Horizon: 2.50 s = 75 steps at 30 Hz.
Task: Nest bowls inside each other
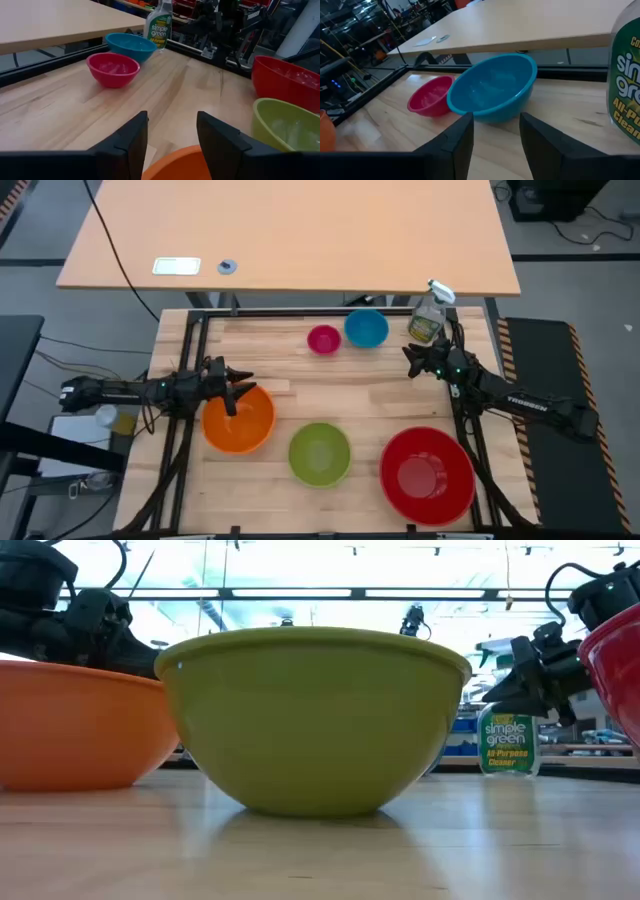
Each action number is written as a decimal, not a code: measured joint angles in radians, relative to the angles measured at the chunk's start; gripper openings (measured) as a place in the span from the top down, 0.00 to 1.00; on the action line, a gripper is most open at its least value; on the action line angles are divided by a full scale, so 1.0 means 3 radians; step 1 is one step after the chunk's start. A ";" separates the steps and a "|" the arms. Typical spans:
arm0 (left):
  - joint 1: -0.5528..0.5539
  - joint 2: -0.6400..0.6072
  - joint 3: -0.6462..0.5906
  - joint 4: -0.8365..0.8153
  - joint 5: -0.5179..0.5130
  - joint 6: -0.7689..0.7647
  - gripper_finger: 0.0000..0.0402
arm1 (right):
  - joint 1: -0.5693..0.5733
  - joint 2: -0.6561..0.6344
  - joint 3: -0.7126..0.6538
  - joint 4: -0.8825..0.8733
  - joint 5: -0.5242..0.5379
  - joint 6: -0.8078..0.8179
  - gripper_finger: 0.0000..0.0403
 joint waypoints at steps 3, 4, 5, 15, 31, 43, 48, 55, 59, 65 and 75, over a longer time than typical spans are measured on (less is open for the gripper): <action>0.0001 0.0000 0.0000 0.0001 -0.0001 -0.0001 0.57 | -0.0001 -0.0001 -0.0001 -0.0001 0.0000 -0.0001 0.59; 0.0001 0.0000 0.0001 0.0000 0.0000 -0.0001 0.57 | -0.0001 0.0000 -0.0001 -0.0001 0.0000 -0.0001 0.59; 0.0001 0.0000 0.0000 0.0000 0.0000 -0.0001 0.57 | 0.0000 -0.0001 -0.0001 -0.0001 0.0000 0.0000 0.59; 0.0000 0.0000 0.0000 0.0000 0.0000 0.0000 0.57 | 0.0000 0.0000 -0.0001 -0.0001 0.0000 -0.0001 0.59; 0.0001 0.0000 0.0001 0.0000 -0.0001 0.0000 0.57 | -0.0001 -0.0001 0.0000 -0.0001 0.0000 0.0000 0.59; 0.0000 0.0000 0.0000 0.0000 -0.0001 0.0000 0.57 | -0.0001 -0.0001 -0.0001 -0.0001 0.0000 -0.0001 0.59; 0.0001 0.0000 0.0001 0.0000 -0.0001 -0.0001 0.57 | -0.0001 0.0000 -0.0001 -0.0001 0.0000 -0.0001 0.59; 0.0000 0.0000 0.0000 0.0000 0.0000 -0.0001 0.57 | 0.0000 0.0000 0.0000 -0.0001 0.0000 -0.0001 0.59; 0.0000 0.0000 0.0000 0.0000 0.0000 0.0000 0.57 | -0.0001 -0.0001 -0.0001 -0.0001 0.0000 0.0000 0.59; 0.0000 0.0000 0.0001 0.0000 0.0000 -0.0001 0.57 | 0.0000 -0.0001 0.0000 -0.0001 0.0000 -0.0001 0.59; 0.0005 -0.0003 0.0001 0.0720 -0.0359 -0.0743 0.57 | -0.0001 0.0000 -0.0001 -0.0001 0.0000 0.0000 0.59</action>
